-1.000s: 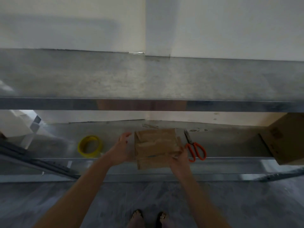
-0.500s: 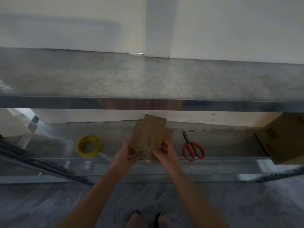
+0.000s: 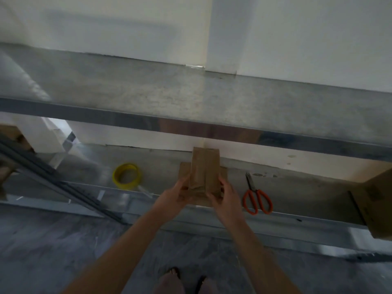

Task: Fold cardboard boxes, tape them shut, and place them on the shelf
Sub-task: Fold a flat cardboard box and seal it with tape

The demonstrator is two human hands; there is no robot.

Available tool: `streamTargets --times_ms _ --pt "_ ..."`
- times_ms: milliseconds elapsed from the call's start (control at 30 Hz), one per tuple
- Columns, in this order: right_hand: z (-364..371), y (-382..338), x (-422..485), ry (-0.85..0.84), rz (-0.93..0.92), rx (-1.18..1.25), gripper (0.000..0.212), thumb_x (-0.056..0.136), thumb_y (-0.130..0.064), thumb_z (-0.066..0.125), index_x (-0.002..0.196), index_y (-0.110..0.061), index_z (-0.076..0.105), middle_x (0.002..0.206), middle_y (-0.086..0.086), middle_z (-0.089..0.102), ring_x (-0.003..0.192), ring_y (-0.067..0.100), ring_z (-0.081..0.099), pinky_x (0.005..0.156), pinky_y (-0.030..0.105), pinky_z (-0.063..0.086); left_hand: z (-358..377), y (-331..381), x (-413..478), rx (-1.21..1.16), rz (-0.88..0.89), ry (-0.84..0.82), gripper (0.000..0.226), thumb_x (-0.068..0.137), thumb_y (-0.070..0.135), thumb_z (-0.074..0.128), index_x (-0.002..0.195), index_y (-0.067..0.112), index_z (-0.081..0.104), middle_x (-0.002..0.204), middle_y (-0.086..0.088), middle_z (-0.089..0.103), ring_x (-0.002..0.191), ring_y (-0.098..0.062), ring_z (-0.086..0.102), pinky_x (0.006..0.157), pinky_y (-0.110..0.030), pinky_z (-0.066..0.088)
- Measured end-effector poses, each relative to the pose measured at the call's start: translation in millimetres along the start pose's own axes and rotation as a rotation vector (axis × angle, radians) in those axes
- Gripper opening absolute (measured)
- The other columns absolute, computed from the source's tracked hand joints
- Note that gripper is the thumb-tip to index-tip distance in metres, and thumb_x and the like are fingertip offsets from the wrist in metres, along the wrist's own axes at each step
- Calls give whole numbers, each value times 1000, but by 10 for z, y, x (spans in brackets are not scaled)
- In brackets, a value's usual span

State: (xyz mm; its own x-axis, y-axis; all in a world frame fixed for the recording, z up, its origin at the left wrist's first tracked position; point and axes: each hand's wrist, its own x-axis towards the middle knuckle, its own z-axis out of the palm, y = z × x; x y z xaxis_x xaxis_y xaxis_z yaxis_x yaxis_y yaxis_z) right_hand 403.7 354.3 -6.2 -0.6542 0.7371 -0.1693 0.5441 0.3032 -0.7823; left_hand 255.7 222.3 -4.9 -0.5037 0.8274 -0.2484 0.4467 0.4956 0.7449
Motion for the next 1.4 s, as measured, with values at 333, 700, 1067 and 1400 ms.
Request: streamTargets --times_ms 333,700,1067,1400 --pt "774 -547 -313 115 -658 -423 47 94 -34 48 139 -22 51 144 4 51 142 26 35 118 49 27 -1063 -1080 -282 834 263 192 63 85 53 38 127 12 61 127 -9 62 118 -32 58 95 -49 47" --pt "2157 -767 217 -93 -219 -683 41 77 -36 67 112 -16 71 112 6 69 102 27 68 85 41 57 -1529 -1871 79 953 379 -60 49 76 48 48 110 19 68 108 0 69 102 -23 67 84 -39 55" --pt "2115 -1016 388 -48 -11 -482 19 101 -28 49 111 -18 61 110 4 64 103 25 58 77 32 40 -1558 -1986 205 682 372 -15 33 67 12 74 99 20 68 88 0 68 80 -23 66 76 -29 53" --pt "1558 -1098 110 -85 35 -216 19 94 -29 63 109 -18 59 101 1 71 92 18 66 78 32 51 -1781 -1525 -116 312 430 -115 56 86 59 39 128 24 54 118 7 57 106 -10 50 86 -11 32"
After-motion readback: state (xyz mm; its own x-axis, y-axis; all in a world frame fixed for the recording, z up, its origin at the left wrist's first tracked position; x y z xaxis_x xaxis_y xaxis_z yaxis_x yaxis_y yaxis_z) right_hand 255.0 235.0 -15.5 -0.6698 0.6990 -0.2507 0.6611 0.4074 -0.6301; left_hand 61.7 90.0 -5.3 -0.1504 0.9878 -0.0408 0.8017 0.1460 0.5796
